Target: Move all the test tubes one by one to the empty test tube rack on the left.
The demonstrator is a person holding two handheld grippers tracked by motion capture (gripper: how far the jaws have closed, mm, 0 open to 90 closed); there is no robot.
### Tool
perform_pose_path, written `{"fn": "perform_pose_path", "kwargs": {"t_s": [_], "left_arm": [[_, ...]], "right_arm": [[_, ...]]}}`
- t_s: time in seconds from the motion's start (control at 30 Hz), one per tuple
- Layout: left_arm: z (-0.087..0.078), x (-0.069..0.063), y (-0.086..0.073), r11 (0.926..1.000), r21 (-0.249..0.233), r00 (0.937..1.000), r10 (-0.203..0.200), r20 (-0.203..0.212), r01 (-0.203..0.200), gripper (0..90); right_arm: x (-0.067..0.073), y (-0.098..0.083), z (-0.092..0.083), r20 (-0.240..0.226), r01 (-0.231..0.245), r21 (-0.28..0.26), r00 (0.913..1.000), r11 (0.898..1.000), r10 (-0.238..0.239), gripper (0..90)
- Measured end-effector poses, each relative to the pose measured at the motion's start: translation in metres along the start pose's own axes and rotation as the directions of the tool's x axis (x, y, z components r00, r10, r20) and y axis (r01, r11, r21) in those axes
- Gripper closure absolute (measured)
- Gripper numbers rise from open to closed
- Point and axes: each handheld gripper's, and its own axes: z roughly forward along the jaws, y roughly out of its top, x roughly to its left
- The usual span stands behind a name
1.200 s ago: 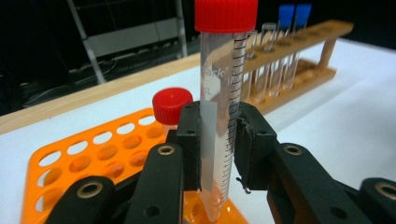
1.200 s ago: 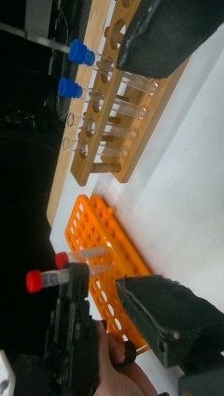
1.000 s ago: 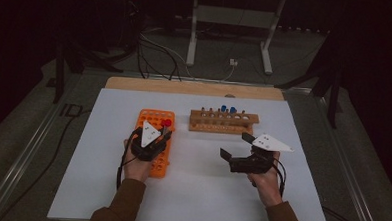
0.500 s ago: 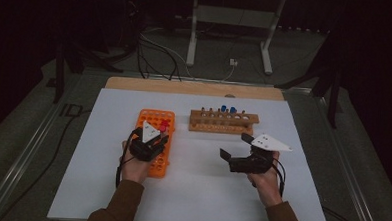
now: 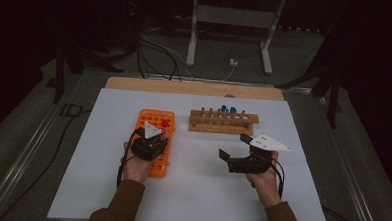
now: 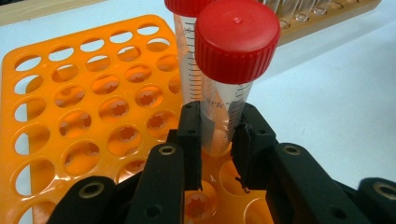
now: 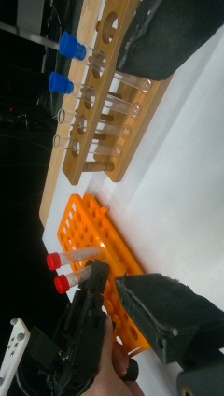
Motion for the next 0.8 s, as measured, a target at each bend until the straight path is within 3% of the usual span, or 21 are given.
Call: {"fn": "perform_pose_path", "kwargs": {"t_s": [0.07,0.2,0.43,0.53,0.63,0.77,0.8], "left_arm": [[0.0,0.0,0.0,1.0,-0.001,1.0,-0.002,0.007,0.002,73.3],[-0.001,0.0,-0.003,0.9998,-0.017,1.0,-0.003,0.009,0.003,61.1],[-0.014,0.003,-0.006,0.9932,-0.104,0.9975,-0.047,0.053,0.052,39.7],[-0.023,0.005,-0.009,0.982,-0.168,0.9933,-0.072,0.091,0.087,31.2],[-0.031,0.008,-0.01,0.9652,-0.224,0.985,-0.106,0.136,0.135,23.9],[-0.04,0.013,-0.012,0.9494,-0.252,0.9733,-0.146,0.178,0.188,14.6],[-0.041,0.015,-0.012,0.9484,-0.249,0.9692,-0.15,0.196,0.197,12.3]], "right_arm": [[0.0,0.0,0.001,-0.001,0.003,0.002,1.0,1.0,-0.003,0.7],[-0.001,0.0,0.001,0.0,-0.003,0.005,1.0,1.0,0.003,0.7],[-0.005,0.0,0.001,0.015,-0.012,0.014,0.9998,1.0,0.012,0.7],[-0.007,0.001,0.002,0.022,-0.016,0.023,0.9996,1.0,0.016,0.7],[-0.008,0.004,0.003,0.029,-0.018,0.03,0.9994,0.999,0.017,0.6],[-0.009,0.01,0.006,0.035,-0.018,0.034,0.9993,0.999,0.017,0.6],[-0.01,0.013,0.007,0.037,-0.016,0.036,0.9992,0.999,0.015,0.6]]}}
